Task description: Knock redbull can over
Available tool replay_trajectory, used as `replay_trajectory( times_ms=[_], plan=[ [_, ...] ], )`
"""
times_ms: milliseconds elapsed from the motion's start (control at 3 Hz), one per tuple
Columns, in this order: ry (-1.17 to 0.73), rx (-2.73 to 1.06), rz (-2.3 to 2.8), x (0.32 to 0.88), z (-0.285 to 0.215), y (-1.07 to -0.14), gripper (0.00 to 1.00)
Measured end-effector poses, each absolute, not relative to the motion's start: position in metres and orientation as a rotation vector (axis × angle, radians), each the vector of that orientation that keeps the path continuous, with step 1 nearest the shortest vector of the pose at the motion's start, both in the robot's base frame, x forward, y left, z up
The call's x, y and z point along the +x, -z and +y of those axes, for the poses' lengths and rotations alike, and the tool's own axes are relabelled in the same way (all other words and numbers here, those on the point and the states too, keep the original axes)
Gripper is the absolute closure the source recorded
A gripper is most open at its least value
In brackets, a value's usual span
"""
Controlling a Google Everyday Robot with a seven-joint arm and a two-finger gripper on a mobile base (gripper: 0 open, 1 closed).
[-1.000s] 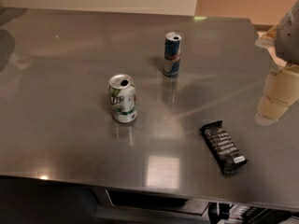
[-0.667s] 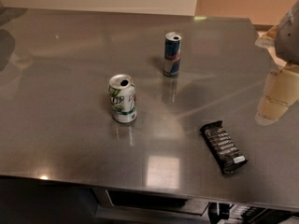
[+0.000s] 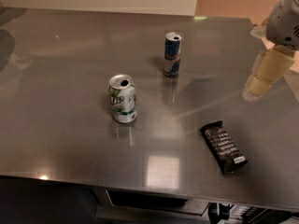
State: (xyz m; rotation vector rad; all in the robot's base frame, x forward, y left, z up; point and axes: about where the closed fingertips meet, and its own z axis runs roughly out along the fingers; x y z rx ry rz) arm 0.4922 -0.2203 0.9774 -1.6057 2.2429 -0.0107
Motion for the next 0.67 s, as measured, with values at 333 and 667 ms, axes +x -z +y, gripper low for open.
replay_trajectory(
  times_ms=[333,667],
  plan=[
    [-0.047,-1.534,2.212,0.537,-0.218,-0.976,0.00],
    [-0.108,-1.482,2.152,0.584,-0.202,-0.972,0.00]
  ],
)
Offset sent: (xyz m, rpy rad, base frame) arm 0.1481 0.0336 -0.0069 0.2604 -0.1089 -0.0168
